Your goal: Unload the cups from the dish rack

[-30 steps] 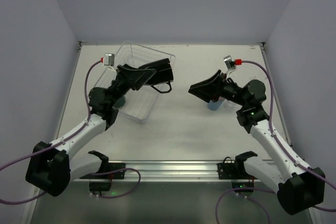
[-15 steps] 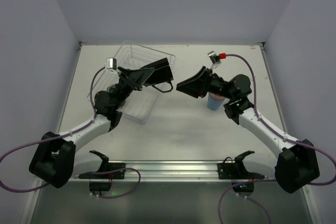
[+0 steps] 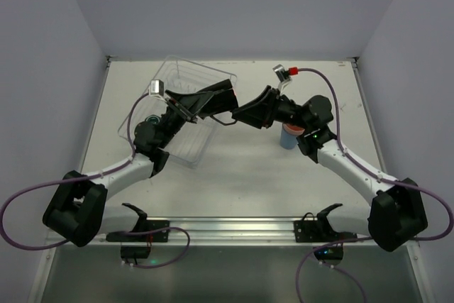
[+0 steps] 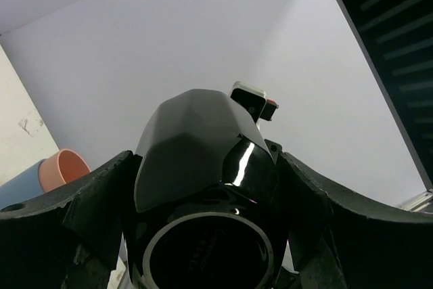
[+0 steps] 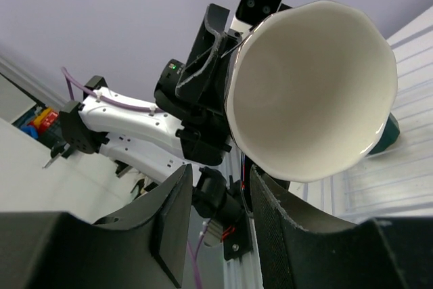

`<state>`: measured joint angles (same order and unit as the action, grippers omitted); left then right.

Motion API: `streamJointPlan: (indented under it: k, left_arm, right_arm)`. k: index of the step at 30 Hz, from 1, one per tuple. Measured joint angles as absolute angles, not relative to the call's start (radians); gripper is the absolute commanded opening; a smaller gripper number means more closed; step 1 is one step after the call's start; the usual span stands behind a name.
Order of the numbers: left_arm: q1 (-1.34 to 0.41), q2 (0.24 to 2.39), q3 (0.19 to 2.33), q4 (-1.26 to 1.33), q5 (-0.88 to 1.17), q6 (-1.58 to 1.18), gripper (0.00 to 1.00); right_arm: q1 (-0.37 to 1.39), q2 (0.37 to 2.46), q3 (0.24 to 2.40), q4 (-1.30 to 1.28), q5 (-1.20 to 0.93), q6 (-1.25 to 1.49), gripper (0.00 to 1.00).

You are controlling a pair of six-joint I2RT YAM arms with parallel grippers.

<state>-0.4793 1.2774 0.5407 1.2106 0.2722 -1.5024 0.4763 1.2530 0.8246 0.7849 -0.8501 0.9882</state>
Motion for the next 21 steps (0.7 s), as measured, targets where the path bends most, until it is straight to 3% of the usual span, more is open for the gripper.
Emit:
streamJointPlan:
  k: [11,21]
  left_arm:
    - [-0.487,1.246,0.542,1.214,0.289,-1.496,0.00]
    - [-0.498,1.243,0.543,1.214,0.290,-1.489,0.00]
  right_arm:
    - [0.477,1.109,0.825,0.537,-0.772,0.808,0.41]
    - [0.477,1.161,0.825,0.502,-0.777,0.786,0.38]
